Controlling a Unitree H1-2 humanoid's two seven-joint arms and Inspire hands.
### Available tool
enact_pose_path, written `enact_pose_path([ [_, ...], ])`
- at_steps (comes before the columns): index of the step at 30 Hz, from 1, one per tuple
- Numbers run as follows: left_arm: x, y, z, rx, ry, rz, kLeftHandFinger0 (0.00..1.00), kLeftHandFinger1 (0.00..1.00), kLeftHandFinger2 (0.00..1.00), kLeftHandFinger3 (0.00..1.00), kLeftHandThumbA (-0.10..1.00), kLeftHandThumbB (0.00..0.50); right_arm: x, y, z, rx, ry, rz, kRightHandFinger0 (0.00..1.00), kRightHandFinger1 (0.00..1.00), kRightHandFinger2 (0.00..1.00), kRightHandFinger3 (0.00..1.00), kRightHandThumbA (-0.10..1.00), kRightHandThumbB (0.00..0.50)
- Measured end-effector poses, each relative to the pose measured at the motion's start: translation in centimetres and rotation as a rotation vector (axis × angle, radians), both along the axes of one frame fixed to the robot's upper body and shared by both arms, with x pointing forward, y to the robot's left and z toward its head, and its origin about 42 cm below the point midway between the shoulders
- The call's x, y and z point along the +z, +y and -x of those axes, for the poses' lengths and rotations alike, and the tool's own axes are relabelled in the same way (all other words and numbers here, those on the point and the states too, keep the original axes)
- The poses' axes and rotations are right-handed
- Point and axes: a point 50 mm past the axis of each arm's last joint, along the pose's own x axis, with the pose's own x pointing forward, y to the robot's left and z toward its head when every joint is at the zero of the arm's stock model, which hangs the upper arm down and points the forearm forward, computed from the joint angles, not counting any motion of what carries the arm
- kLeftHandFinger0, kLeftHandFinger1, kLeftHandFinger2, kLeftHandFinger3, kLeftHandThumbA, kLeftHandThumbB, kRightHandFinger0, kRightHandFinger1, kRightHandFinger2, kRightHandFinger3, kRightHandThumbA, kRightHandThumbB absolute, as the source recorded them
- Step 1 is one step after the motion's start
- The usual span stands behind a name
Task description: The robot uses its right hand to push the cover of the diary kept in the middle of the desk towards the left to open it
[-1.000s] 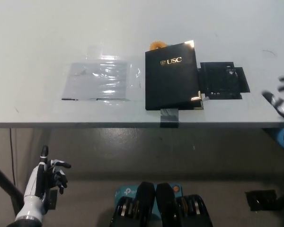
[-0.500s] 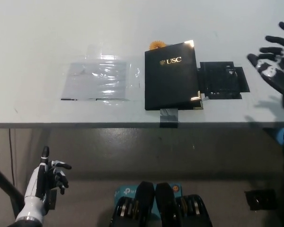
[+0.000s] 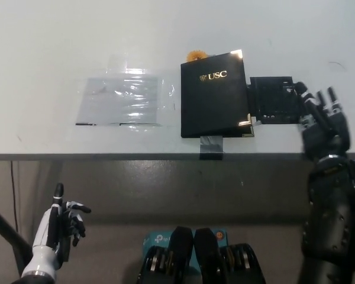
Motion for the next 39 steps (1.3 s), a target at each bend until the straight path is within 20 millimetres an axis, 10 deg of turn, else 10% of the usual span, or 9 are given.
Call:
enact_pose_path([
  [23,0.0,-0.9,-0.5,-0.033,0.000,-0.004,0.04,0.14,0.13,0.32,1.00,0.401,-6.1,3.1,0.4,0.106,-0.015,-0.131,0.87,0.95,0.98,1.00,1.00,0.212],
  [39,-0.2,-1.1,-0.4,-0.036,0.010,-0.005,0.08,0.17,0.14,0.31,1.00,0.402,-5.8,6.0,-0.9,0.163,-0.028,-0.110,0.80,0.86,0.88,1.00,1.00,0.178],
])
